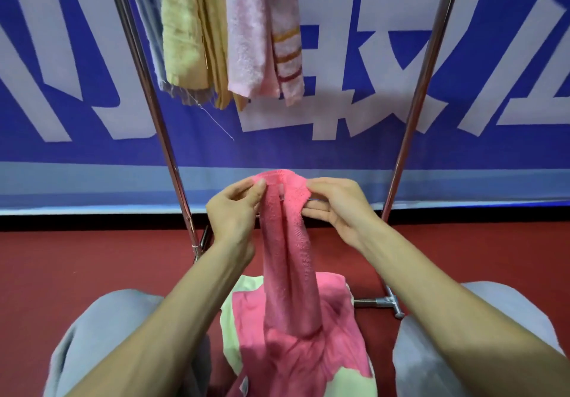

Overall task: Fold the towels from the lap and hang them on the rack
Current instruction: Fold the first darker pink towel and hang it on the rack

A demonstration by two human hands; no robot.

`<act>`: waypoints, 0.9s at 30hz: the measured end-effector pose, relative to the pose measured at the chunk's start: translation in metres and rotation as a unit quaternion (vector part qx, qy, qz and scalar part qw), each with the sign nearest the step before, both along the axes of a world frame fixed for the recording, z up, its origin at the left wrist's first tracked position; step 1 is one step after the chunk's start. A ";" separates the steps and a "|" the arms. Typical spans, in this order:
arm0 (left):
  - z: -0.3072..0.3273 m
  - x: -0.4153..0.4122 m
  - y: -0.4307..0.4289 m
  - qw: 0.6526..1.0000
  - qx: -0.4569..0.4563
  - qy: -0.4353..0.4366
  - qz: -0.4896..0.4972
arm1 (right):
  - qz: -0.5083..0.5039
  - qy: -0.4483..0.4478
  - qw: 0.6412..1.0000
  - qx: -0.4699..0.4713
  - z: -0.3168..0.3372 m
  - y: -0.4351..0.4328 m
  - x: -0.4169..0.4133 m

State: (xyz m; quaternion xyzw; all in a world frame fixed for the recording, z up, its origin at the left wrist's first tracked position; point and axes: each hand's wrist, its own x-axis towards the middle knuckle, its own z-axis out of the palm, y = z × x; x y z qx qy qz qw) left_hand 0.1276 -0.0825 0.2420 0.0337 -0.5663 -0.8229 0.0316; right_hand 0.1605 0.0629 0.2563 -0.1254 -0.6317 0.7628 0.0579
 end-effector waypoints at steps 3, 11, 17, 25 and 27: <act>0.001 0.006 0.007 0.997 -0.063 0.049 0.018 | -0.002 0.025 0.999 -0.023 -0.001 -0.010 0.002; -0.001 0.016 0.015 0.981 -0.169 0.099 -0.001 | 0.019 0.054 0.998 -0.016 -0.001 -0.013 0.009; 0.002 0.019 0.011 0.935 -0.265 0.206 -0.112 | 0.016 0.055 0.998 -0.019 0.002 0.000 0.012; -0.001 0.020 0.011 0.922 -0.256 0.217 -0.193 | 0.033 0.071 0.997 0.027 0.004 0.012 0.018; -0.003 0.022 0.013 0.921 -0.249 0.222 -0.199 | 0.014 0.071 0.996 0.042 0.005 0.014 0.017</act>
